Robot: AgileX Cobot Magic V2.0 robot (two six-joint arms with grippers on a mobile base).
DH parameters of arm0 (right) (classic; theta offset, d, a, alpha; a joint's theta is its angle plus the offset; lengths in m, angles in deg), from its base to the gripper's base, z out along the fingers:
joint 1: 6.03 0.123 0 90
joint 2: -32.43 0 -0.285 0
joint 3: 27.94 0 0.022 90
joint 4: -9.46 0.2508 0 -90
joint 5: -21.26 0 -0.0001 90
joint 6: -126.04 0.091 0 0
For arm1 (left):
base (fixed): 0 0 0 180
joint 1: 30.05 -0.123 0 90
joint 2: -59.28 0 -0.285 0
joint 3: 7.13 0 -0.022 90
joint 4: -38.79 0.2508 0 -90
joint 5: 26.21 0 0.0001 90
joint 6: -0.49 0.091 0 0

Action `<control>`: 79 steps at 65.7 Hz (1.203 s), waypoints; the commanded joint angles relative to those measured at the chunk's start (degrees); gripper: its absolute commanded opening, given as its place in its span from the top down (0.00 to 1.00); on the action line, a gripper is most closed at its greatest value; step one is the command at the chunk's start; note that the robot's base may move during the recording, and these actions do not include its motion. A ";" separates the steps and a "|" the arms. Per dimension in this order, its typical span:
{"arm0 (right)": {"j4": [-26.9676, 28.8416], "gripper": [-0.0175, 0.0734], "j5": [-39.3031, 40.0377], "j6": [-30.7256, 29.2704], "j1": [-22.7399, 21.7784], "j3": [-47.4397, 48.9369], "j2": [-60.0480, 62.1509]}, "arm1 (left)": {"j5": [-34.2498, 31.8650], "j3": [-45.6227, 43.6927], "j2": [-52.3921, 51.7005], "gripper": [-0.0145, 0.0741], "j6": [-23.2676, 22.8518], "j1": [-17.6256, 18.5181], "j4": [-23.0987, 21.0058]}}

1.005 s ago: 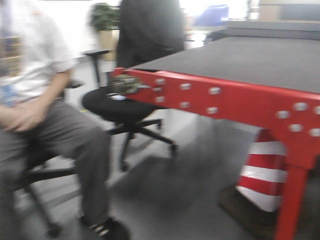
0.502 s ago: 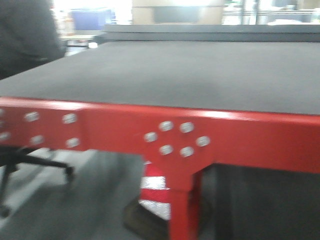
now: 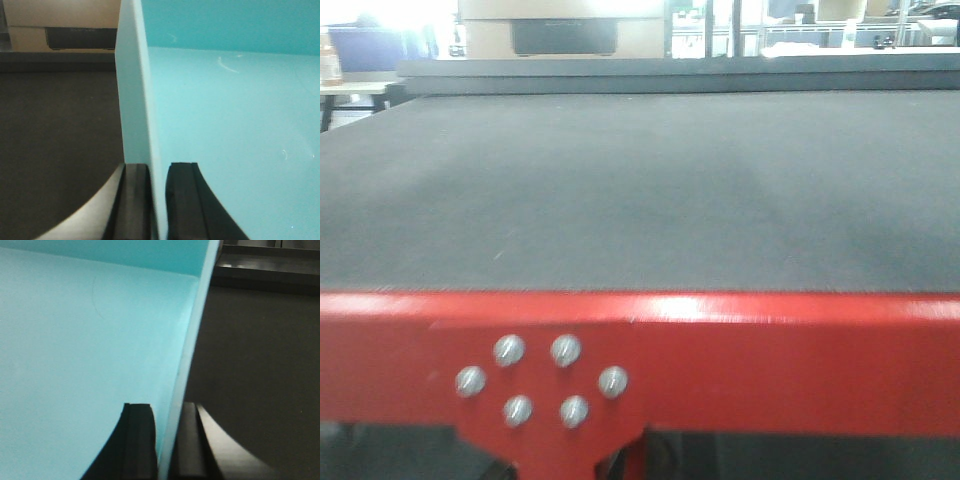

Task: Fetch blue bin and place on conveyor start
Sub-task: 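Hold the bin while the base aligns with the grey conveyor belt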

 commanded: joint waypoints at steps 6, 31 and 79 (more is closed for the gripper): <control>1.91 0.97 4.58 -1.56 0.37 0.18 0.49 | -2.33 -0.51 -0.98 0.96 -0.27 0.72 -3.99; 1.91 0.97 4.69 -1.56 0.37 0.18 0.49 | -2.33 -0.51 -0.98 0.96 -0.27 0.72 -3.99; 1.91 0.97 4.69 -1.56 0.37 0.18 0.49 | -2.33 -0.51 -0.98 0.96 -0.27 0.72 -3.99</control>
